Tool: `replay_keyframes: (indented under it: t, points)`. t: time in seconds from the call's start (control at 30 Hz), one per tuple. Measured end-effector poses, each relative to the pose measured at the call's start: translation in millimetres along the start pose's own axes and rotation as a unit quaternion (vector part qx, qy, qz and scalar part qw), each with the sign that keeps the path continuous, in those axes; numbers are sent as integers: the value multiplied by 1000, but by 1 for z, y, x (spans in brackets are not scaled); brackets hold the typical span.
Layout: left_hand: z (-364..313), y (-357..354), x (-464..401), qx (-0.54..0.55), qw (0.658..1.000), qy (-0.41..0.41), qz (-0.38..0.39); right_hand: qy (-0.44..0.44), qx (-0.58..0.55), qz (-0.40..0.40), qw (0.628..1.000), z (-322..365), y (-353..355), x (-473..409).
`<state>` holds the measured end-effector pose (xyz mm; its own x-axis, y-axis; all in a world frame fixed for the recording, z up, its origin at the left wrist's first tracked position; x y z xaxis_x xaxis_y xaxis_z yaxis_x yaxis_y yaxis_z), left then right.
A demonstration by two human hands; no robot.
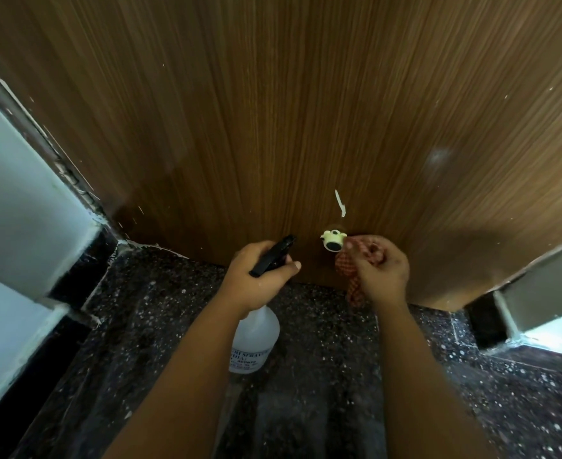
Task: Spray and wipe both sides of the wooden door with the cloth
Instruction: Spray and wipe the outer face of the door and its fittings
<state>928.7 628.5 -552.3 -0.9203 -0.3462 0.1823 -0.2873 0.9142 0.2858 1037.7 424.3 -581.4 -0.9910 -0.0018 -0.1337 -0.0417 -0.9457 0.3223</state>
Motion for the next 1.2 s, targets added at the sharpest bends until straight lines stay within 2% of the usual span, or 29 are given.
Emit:
replay_keyframes:
  t: [0.07,0.13,0.2,0.27,0.33,0.43,0.5,0.67,0.77,0.8,0.87,0.93,1.03,1.1,1.13,1.2]
  points:
    - [0,-2,-1,1,1000,2,6,129,118,-3,985,13,-9,2]
    - [0,-3,-2,-3,1000,5,11,194,231,-36,953,18,-15,4]
    - [1,-3,-1,-4,1000,6,9,217,290,-73,929,21,-18,7]
    - [1,-2,0,-4,1000,6,12,192,304,-90,929,22,-22,9]
    - [2,0,0,-5,1000,8,12,148,282,-106,942,18,-25,10]
    - [4,2,0,-9,1000,13,10,65,125,-150,979,3,-25,12]
    - [2,1,0,-9,1000,8,9,63,67,-158,983,-4,-27,16]
    - [-10,-1,3,-9,1000,-20,-1,68,32,-136,988,-15,-27,18]
    - [-19,-3,7,-3,1000,-22,-7,-9,47,-51,998,-40,-33,23]
    - [-22,-4,10,-1,1000,-24,-6,-37,36,-51,997,-46,-29,29]
    - [-26,-7,14,-4,1000,-31,2,-59,-2,-107,993,-47,-15,39]
    - [-28,-8,16,-10,999,-32,6,-38,-26,-134,990,-35,-9,34]
    - [-28,-8,16,-14,999,-32,1,59,5,-92,994,-10,-24,18]
    - [-28,-9,14,-20,999,-46,0,86,18,-101,991,-8,-33,15]
    - [-28,-9,14,-22,998,-53,4,63,3,-111,992,-12,-35,16]
    - [-28,-10,13,-25,998,-57,9,-61,-109,-130,984,-27,-43,19]
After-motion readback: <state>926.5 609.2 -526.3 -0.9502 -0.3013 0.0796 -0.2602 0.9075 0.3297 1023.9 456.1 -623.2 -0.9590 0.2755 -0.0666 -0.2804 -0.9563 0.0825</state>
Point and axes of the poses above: each hand's wrist, its own x-axis away from the middle knuckle, its own y-axis out of the back of the hand, z = x × y, the point moved 5 cm from there along -x, towards the middle knuckle, and after that the axes turned 3 degrees about x, right-handed, at the moved point
